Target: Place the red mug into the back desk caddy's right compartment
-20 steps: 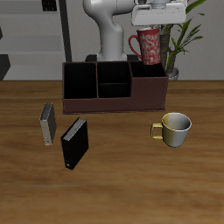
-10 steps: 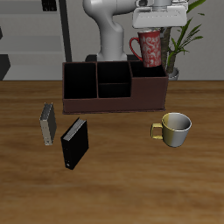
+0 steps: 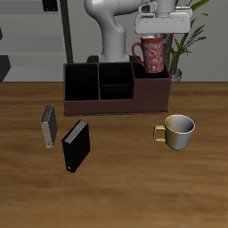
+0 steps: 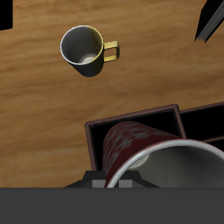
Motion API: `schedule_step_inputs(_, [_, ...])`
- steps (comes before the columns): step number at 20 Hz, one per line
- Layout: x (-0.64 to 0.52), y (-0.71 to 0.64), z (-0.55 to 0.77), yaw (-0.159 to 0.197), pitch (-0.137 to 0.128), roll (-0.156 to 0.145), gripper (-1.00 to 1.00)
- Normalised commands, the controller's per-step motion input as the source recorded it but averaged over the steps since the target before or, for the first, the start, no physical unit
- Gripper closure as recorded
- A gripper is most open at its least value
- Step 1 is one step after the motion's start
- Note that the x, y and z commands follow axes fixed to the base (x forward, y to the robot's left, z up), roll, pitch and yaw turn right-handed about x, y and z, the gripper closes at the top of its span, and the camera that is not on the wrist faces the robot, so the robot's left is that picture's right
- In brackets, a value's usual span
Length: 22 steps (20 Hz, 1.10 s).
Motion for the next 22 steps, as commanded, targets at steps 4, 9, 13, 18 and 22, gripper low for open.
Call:
schedule_step_inputs(4, [0.03, 0.0, -0.13, -0.06, 0.025, 0.009, 1.0])
schedule_step_inputs(9, [0.01, 0.0, -0.12, -0.026, 0.008, 0.003, 1.0])
schedule_step_inputs(13, [0.1, -0.04, -0.14, -0.029, 0.032, -0.014, 1.0])
schedule_step_inputs(18, [0.08, 0.06, -0.19, 0.001, 0.024, 0.014, 1.0])
schedule_step_inputs(22, [0.06, 0.05, -0.12, -0.022, 0.018, -0.001, 1.0])
